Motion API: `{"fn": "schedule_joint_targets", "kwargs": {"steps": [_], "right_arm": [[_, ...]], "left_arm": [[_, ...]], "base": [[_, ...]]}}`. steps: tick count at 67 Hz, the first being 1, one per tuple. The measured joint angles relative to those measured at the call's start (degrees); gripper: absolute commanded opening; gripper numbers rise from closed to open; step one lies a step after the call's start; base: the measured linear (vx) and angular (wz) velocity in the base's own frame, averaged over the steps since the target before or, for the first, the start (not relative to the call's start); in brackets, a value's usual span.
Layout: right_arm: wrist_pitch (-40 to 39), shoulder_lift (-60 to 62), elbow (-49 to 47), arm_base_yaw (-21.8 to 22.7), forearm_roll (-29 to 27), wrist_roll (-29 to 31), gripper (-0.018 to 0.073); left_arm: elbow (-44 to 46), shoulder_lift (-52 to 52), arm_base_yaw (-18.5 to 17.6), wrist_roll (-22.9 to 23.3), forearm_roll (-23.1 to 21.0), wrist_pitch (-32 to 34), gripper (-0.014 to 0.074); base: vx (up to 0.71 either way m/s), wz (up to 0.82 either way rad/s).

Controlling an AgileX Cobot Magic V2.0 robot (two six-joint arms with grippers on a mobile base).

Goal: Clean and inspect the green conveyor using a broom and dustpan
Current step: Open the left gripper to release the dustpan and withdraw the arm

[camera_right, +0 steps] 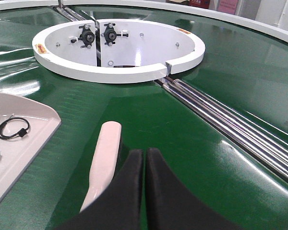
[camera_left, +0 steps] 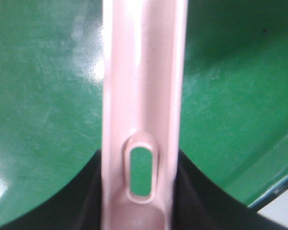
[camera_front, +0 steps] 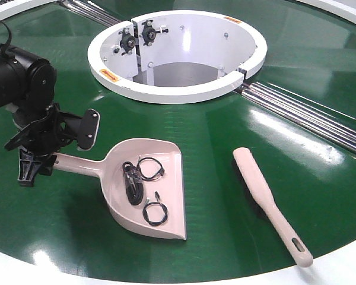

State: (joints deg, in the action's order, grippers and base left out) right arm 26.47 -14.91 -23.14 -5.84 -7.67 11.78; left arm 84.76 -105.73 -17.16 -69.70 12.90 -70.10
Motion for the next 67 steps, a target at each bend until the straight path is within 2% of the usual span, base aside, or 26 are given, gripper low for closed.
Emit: {"fn": "schedule_joint_targets", "kwargs": {"steps": [20,34,46,59,67], "right_arm": [[0.0,0.0,0.0,0.0,0.0,0.0,-0.0004],[0.1,0.0,0.0,0.0,0.0,0.0,-0.0004],[0.8,0.0,0.0,0.0,0.0,0.0,-0.0004],[1.4,0.0,0.0,0.0,0.0,0.0,-0.0004],[1.5,0.0,0.0,0.0,0.0,0.0,-0.0004]], "left_arm": [[0.0,0.0,0.0,0.0,0.0,0.0,0.0001],[0.0,0.0,0.0,0.0,0.0,0.0,0.0064],[0.0,0.0,0.0,0.0,0.1,0.0,0.0189],[0.0,0.0,0.0,0.0,0.2,-0.1,0.0387],[0.0,0.0,0.0,2.0,0.4,-0.1,0.0485]], "base": [[0.00,0.00],[0.00,0.00],[0.00,0.00],[0.00,0.00],[0.00,0.00]]}}
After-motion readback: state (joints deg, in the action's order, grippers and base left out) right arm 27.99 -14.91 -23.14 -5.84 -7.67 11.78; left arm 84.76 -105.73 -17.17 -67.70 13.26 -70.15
